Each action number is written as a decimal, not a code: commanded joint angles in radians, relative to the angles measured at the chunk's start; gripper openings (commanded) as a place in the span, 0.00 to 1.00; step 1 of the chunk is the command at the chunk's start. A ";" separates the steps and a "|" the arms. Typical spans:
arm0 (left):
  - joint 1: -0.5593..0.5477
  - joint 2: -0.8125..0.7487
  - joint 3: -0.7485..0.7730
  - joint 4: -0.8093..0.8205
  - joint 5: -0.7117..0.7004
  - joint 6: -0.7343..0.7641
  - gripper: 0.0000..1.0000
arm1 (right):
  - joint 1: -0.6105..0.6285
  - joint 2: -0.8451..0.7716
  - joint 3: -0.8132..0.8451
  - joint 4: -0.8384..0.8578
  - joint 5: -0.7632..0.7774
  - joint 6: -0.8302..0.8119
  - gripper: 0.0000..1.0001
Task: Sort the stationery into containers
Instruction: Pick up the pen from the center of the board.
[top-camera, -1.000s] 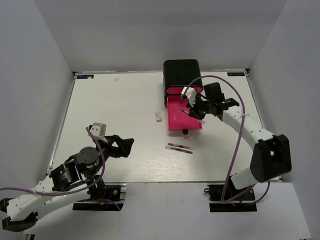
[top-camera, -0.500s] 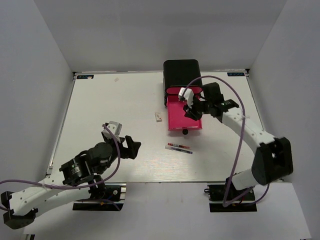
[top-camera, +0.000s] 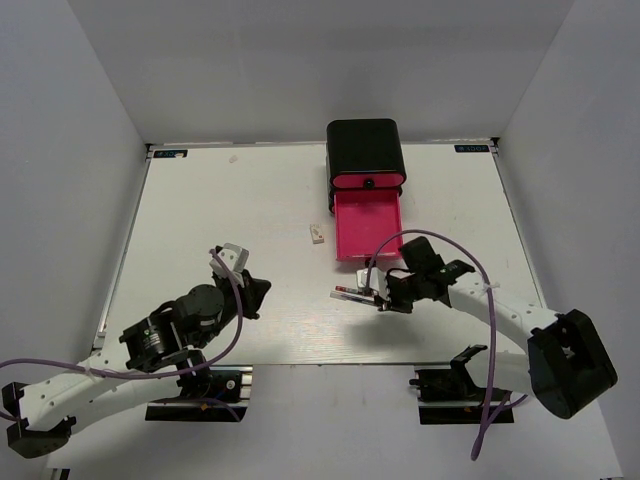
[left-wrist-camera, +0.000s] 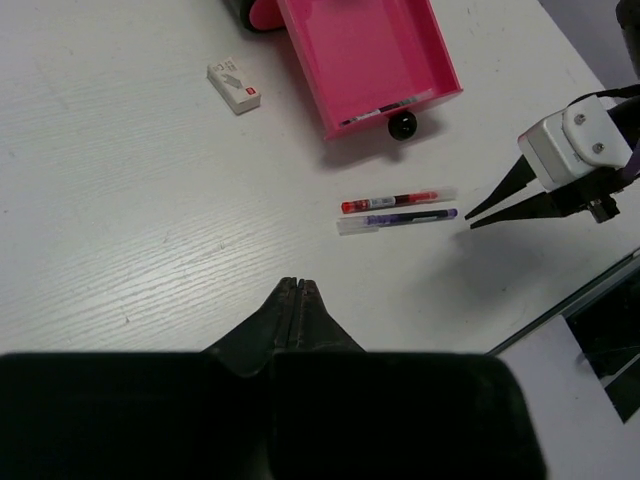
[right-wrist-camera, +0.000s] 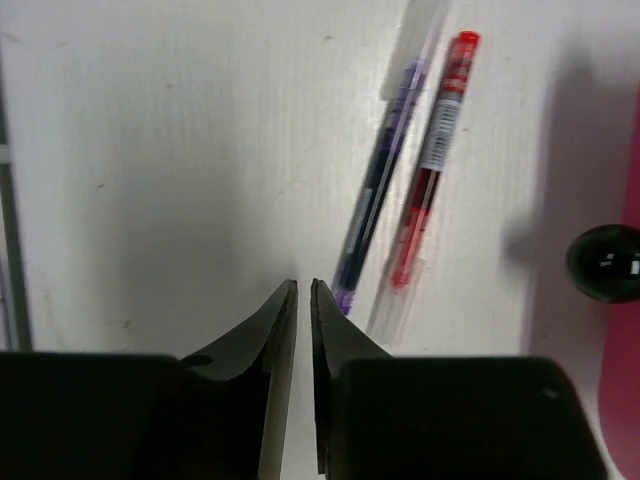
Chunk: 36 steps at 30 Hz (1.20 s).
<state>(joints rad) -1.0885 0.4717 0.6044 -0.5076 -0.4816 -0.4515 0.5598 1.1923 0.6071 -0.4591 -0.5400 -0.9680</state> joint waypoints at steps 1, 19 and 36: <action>0.002 0.004 0.001 0.011 0.017 0.013 0.08 | 0.018 0.004 0.000 0.166 0.104 0.034 0.18; 0.002 0.022 0.001 0.020 0.066 0.031 0.41 | 0.040 0.147 0.003 0.281 0.199 0.078 0.25; 0.002 0.050 -0.040 0.144 0.365 0.186 0.63 | 0.045 0.256 0.040 0.198 0.124 0.028 0.23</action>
<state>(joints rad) -1.0885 0.5083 0.5785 -0.4232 -0.2634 -0.3374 0.5961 1.4208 0.6384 -0.2073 -0.3744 -0.9096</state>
